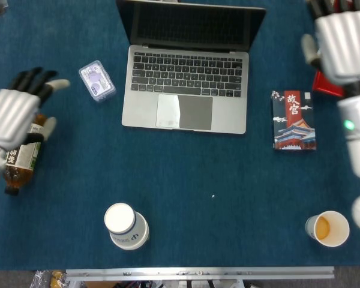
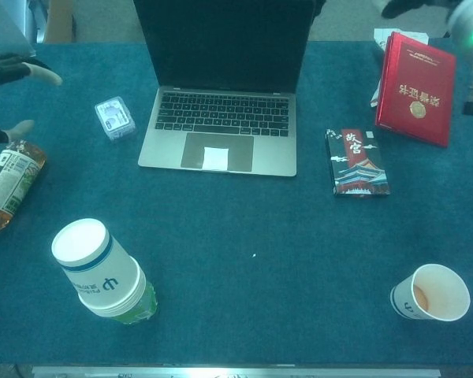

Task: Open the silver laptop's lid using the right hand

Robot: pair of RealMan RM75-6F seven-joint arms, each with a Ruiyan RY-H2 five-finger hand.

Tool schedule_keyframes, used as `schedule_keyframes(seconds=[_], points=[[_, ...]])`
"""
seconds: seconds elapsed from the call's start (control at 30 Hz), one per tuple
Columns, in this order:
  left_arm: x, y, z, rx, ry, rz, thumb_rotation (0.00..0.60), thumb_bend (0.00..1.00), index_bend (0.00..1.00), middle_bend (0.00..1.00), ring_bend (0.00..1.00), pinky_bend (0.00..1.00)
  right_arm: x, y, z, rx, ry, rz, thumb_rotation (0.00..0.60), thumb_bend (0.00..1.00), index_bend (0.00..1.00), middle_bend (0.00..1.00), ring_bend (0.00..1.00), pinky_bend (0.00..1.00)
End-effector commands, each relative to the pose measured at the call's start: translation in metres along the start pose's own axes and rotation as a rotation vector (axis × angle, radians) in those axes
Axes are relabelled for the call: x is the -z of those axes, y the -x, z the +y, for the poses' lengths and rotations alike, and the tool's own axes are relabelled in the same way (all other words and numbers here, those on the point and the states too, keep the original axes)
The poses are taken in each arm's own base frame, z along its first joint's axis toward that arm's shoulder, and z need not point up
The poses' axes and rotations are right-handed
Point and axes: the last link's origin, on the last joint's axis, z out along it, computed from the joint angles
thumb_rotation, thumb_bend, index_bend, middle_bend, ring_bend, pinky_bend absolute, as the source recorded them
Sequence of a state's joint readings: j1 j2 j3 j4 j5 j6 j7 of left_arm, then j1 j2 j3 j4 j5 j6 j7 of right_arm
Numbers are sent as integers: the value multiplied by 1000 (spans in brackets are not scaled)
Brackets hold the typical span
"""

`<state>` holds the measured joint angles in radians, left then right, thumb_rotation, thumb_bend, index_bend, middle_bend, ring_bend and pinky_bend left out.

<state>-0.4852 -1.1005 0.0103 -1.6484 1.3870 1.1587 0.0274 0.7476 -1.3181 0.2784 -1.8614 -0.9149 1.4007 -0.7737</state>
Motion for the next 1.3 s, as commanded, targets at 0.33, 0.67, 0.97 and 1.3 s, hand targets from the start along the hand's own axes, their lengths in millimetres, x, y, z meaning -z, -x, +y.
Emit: schedule_keyframes(seconds=[0.33, 0.67, 0.97, 1.3], points=[[56, -14, -42, 16, -197, 87, 580, 417, 178, 115, 54, 56, 87, 5, 78, -54, 129, 5, 600, 397, 87, 147, 3, 49], [103, -13, -54, 23, -259, 221, 577, 416, 178, 106, 52, 56, 130, 13, 112, -91, 228, 7, 600, 398, 87, 147, 3, 50], [141, -4, -60, 46, -278, 308, 559, 417, 178, 106, 52, 56, 160, 19, 124, -117, 266, -9, 600, 397, 87, 147, 3, 49], [157, -2, -57, 21, -286, 277, 553, 417, 178, 109, 52, 56, 174, 27, 138, -131, 321, -23, 600, 397, 87, 147, 3, 49]])
